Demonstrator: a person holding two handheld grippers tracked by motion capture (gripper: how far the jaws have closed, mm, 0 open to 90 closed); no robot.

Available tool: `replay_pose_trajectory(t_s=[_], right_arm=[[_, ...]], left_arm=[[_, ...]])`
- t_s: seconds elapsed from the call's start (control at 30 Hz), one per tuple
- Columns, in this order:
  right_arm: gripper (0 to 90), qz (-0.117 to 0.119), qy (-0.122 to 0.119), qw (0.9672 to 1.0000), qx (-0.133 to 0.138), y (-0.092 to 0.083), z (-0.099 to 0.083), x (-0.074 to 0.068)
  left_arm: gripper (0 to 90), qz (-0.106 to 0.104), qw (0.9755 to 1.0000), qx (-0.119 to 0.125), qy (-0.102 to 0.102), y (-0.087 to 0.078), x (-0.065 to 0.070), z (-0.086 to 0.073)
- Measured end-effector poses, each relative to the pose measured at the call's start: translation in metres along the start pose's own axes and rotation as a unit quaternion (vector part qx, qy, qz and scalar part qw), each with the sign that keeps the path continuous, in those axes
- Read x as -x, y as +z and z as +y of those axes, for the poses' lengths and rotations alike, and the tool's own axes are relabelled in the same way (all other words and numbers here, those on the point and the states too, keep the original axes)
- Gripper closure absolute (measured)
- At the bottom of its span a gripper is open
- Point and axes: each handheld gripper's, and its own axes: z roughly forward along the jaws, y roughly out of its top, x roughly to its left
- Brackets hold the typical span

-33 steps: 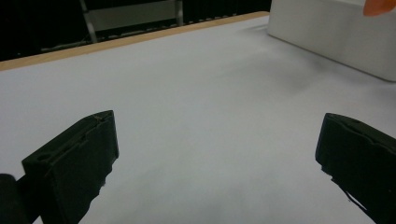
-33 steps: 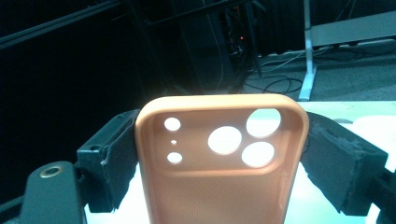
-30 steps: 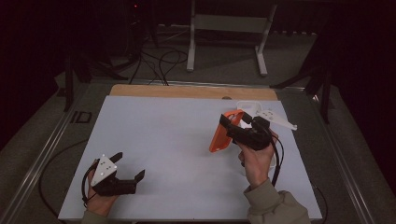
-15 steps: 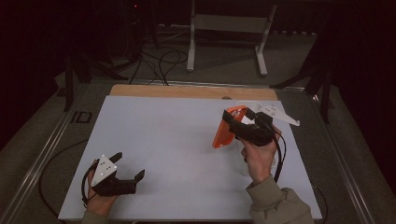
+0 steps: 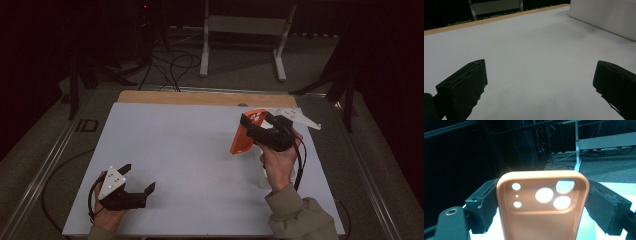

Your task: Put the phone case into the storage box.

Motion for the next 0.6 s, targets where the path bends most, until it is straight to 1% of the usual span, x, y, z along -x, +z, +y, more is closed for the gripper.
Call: replay_pose_trajectory(t_s=[0.13, 0.53, 0.6], right_arm=[[16.6, -0.008, -0.003, 1.0000, 0.000, 0.002, 0.002, 0.003], [16.6, -0.022, -0.002, 0.9998, 0.002, 0.004, 0.007, 0.010], [16.6, -0.024, -0.005, 0.9997, 0.001, 0.005, 0.008, 0.012]], left_arm=[[0.3, 0.000, 1.0000, -0.001, -0.001, 0.000, 0.000, 0.000], [0.3, 0.002, 1.0000, -0.001, -0.002, 0.000, 0.000, 0.000], [0.3, 0.002, 1.0000, 0.000, -0.002, 0.000, 0.000, 0.000]])
